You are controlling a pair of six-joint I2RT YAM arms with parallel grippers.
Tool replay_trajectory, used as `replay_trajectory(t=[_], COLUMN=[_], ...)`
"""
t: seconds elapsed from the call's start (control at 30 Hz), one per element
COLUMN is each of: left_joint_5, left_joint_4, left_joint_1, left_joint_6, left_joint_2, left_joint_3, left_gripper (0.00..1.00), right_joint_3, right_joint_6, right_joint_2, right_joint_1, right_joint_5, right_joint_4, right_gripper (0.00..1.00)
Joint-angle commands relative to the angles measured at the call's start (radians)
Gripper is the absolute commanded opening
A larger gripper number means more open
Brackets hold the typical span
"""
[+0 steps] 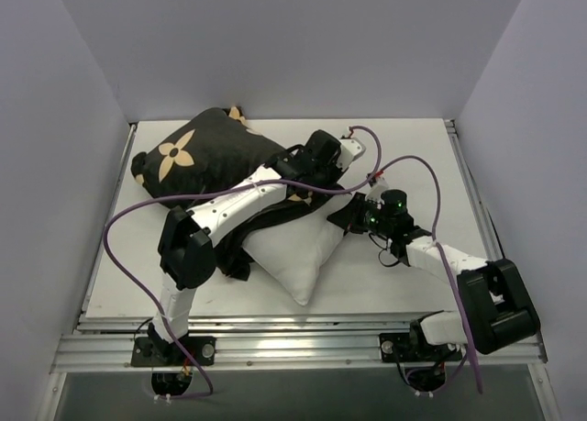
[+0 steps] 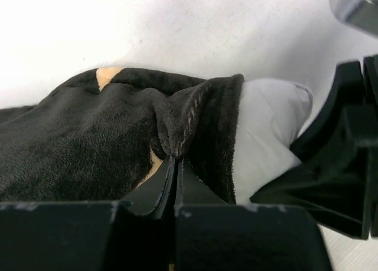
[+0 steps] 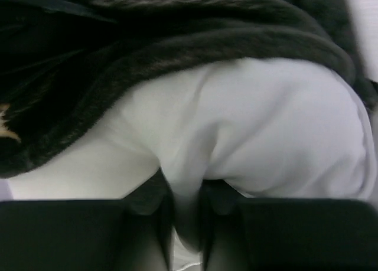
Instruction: Remove the pillowcase from the pillow
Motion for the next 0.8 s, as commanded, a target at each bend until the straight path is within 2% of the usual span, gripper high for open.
replay_trajectory(t=[0.0, 0.07, 0.2, 0.33, 0.37, 0.53, 0.67, 0.77], left_joint_5=[-0.010, -0.050, -0.272, -0.375, -0.384, -0.424, -0.484, -0.454], left_joint_4=[0.067, 0.078, 0.078, 0.057, 0.058, 0.070, 0.080, 0.077], left_joint_1=[0.032, 0.070, 0.142, 0.219, 0.233, 0.296, 0.327, 0.343], left_joint_6=[-0.081, -0.096, -0.174, -0.205, -0.207, -0.172, -0.119, -0.110], left_joint_2=[-0.053, -0.061, -0.071, -0.082, -0.087, -0.105, -0.110, -0.108], left_joint_3=[-0.015, -0.018, -0.001, 0.022, 0.020, 0.034, 0.040, 0.034], left_gripper=[0.02, 0.02, 0.02, 0.02, 0.02, 0.03, 0.03, 0.02], right_joint_3=[0.040, 0.061, 0.170, 0.266, 0.285, 0.365, 0.397, 0.409], right_joint_6=[-0.041, -0.064, -0.109, -0.141, -0.152, -0.181, -0.195, -0.225], right_joint_2=[0.019, -0.042, -0.201, -0.381, -0.439, -0.535, -0.631, -0.662], right_joint_1=[0.045, 0.068, 0.108, 0.107, 0.105, 0.098, 0.093, 0.093], right_joint_5=[-0.084, -0.084, -0.101, -0.121, -0.122, -0.102, -0.009, 0.019], right_joint_4=[0.070, 0.014, -0.222, -0.401, -0.433, -0.663, -0.790, -0.875], right_gripper=[0.00, 0.00, 0.00, 0.00, 0.00, 0.00, 0.00, 0.00])
